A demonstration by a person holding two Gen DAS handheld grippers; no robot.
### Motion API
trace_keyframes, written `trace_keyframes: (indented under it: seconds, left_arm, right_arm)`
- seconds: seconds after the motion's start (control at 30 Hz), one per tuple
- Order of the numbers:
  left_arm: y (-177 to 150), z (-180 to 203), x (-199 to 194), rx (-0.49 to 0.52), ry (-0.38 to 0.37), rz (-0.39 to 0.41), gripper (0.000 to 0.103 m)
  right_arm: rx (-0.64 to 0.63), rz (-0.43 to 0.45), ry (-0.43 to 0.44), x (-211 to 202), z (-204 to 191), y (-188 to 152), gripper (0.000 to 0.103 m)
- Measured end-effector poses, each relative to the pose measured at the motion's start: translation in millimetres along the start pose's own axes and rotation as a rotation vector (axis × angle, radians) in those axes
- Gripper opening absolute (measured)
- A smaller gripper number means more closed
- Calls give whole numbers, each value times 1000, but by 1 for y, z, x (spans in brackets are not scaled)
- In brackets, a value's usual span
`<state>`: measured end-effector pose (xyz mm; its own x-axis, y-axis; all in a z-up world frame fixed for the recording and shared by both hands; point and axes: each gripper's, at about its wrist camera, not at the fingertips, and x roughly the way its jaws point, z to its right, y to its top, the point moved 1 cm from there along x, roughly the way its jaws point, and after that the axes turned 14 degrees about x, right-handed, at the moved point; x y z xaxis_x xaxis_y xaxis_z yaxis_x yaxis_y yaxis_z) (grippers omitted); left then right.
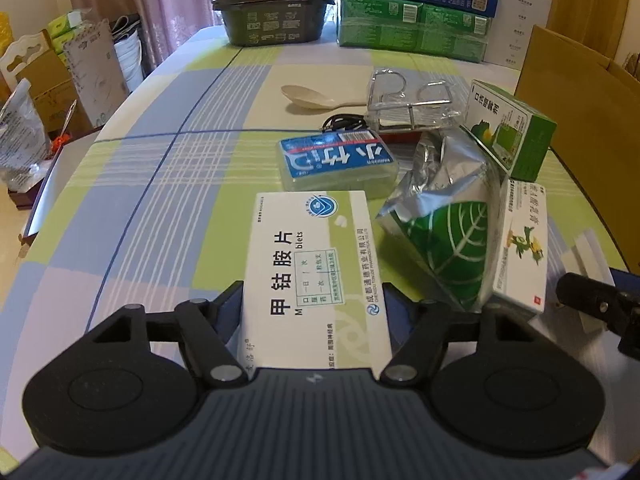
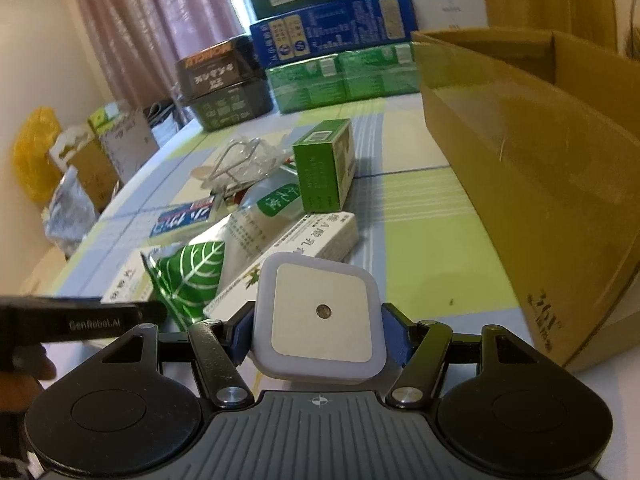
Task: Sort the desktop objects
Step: 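Grasp the white square night-light with the right tool while the left tool grasps the white medicine box, then carry both items to the cardboard box and release them inside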
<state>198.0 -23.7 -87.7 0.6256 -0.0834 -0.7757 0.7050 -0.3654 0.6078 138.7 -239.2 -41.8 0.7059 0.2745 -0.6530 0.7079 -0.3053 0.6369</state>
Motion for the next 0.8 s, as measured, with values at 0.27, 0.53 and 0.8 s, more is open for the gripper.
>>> trace_keyframes:
  seconds: [0.27,0.53,0.8]
  left_arm:
    - [-31,24,-37,-5,-23,-7,68]
    - [-37,30,-33,-6,10,21,69]
    - [-34,32,-29,11,27,30,67]
  right_arm:
    - [-76,-2,-37,-25,-2,-21,62]
    - [-83,4,-56,-33,3,-27,62]
    - [-125,16,-64,-30,1,-27,62]
